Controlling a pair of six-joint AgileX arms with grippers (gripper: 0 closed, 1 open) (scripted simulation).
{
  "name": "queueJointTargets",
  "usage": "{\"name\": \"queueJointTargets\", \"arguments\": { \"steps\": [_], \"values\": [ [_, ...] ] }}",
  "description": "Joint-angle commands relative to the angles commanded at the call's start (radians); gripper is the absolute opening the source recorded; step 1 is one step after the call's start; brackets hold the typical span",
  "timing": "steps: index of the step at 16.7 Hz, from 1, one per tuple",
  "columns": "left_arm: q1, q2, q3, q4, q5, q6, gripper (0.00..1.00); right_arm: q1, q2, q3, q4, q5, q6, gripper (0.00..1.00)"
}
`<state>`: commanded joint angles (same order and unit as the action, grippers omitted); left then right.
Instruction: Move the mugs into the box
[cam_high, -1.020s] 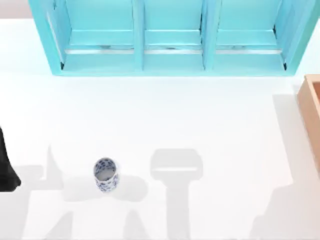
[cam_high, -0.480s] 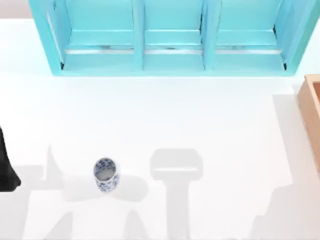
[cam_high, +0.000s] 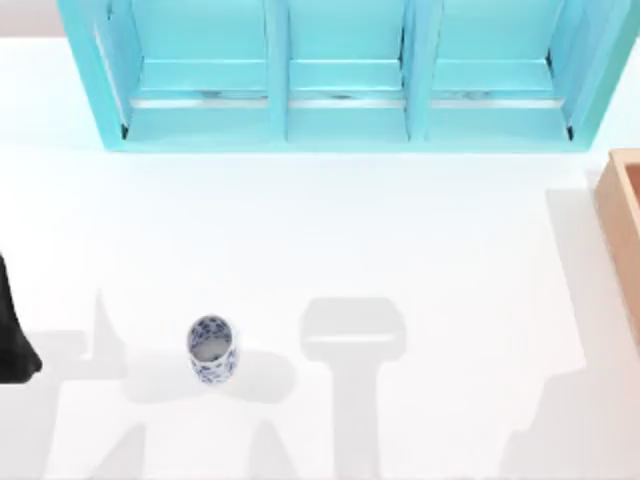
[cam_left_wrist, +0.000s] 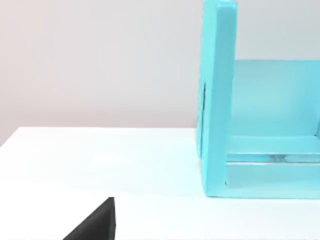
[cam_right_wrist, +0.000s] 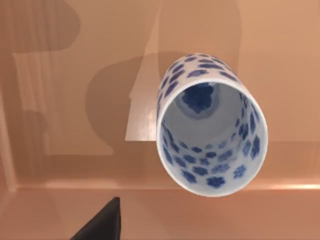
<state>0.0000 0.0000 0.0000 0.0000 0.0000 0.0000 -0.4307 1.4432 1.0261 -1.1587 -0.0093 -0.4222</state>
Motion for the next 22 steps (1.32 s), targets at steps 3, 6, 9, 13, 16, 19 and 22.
{"name": "queueJointTargets", "arguments": {
  "steps": [3, 6, 9, 13, 16, 19, 22],
  "values": [
    [0.000, 0.000, 0.000, 0.000, 0.000, 0.000, 1.00, -0.005, 0.008, 0.072, -0.071, 0.000, 0.000, 1.00],
    [0.000, 0.000, 0.000, 0.000, 0.000, 0.000, 1.00, -0.008, 0.015, 0.225, -0.222, 0.000, -0.005, 1.00],
    [0.000, 0.000, 0.000, 0.000, 0.000, 0.000, 1.00, -0.007, 0.008, 0.359, -0.353, -0.001, -0.006, 1.00],
    [0.000, 0.000, 0.000, 0.000, 0.000, 0.000, 1.00, -0.006, 0.006, 0.400, -0.394, 0.000, -0.007, 1.00],
    [0.000, 0.000, 0.000, 0.000, 0.000, 0.000, 1.00, -0.004, 0.008, 0.398, -0.391, 0.000, -0.006, 1.00],
    [0.000, 0.000, 0.000, 0.000, 0.000, 0.000, 1.00, 0.059, 0.060, 0.462, -0.394, 0.013, 0.057, 1.00],
    [0.000, 0.000, 0.000, 0.000, 0.000, 0.000, 1.00, 0.218, 0.181, 0.612, -0.400, 0.044, 0.216, 1.00]
  ]
}}
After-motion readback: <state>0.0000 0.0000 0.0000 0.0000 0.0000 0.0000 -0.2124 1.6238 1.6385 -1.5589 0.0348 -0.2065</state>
